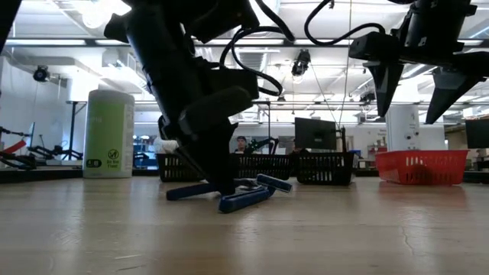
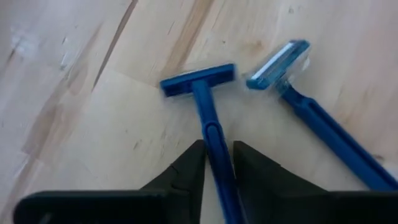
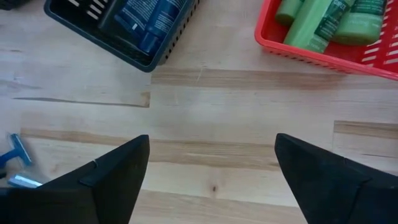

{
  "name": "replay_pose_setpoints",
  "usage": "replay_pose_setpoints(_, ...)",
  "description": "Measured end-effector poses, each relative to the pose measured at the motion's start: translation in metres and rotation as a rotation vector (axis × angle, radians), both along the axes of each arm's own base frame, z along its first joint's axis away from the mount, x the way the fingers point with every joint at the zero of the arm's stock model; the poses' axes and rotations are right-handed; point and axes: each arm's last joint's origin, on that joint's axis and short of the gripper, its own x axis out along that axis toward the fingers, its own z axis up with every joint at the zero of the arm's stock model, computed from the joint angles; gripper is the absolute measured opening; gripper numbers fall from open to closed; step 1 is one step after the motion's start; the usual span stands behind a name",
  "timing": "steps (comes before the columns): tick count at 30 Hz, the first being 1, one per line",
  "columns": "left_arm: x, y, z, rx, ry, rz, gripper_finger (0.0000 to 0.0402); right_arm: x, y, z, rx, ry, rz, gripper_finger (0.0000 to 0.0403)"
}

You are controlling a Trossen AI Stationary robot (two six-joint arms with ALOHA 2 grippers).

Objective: Pick & Place Travel size toiletries
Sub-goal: Put the left razor into the middle black bin

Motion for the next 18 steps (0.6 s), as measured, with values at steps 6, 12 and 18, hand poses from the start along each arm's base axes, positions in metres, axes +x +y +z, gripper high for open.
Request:
replay_pose_setpoints(6, -0.001, 0.005, 0.002, -0.015, 0.015, -0.016, 0.0042, 0.0, 0.002, 0.001, -0.012, -0.017, 0.008, 0.032)
replay_pose_setpoints(12, -0.006, 0.02, 0.02, -0.01, 0.015, 0.015, 0.0034, 0.005, 0.003, 0.016, -0.09, -0.08, 0.017, 0.0297)
replay_pose_setpoints(18, -0.017, 0.057, 0.074, 0.0, -0.095, 0.054, 0.0034, 0.009, 0.003, 0.029, -0.128, -0.11, 0.047, 0.0284)
